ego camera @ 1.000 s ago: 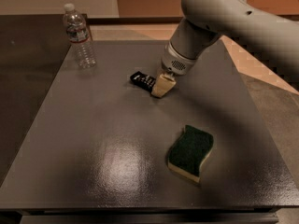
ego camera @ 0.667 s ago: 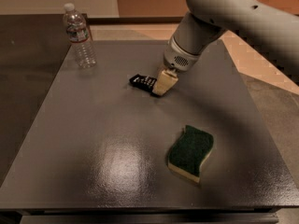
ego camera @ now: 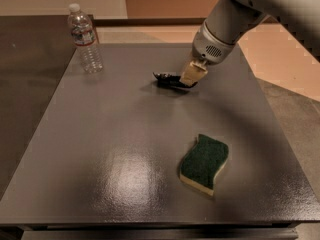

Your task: Move rxbar chocolate near sponge

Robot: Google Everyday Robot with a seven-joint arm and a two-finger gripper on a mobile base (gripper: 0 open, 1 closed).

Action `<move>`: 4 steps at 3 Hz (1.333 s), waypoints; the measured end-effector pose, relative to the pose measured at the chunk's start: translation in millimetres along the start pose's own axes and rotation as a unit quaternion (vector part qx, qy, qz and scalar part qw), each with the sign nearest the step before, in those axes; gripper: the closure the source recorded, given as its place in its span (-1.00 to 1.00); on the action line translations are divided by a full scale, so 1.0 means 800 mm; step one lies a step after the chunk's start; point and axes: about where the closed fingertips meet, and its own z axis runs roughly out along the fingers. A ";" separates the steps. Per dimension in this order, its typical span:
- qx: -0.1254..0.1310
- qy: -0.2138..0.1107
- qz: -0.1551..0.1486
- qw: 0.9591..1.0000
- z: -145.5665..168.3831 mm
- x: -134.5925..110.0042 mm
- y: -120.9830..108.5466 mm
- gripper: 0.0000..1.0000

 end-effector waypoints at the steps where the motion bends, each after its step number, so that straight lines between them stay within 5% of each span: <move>1: 0.007 0.007 -0.002 1.000 -0.035 0.023 -0.004 1.00; 4: -0.019 0.017 -0.013 1.000 -0.086 0.096 0.064 1.00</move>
Offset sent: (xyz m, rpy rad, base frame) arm -0.0392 -0.0909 0.0464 -0.0583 -0.0049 0.0046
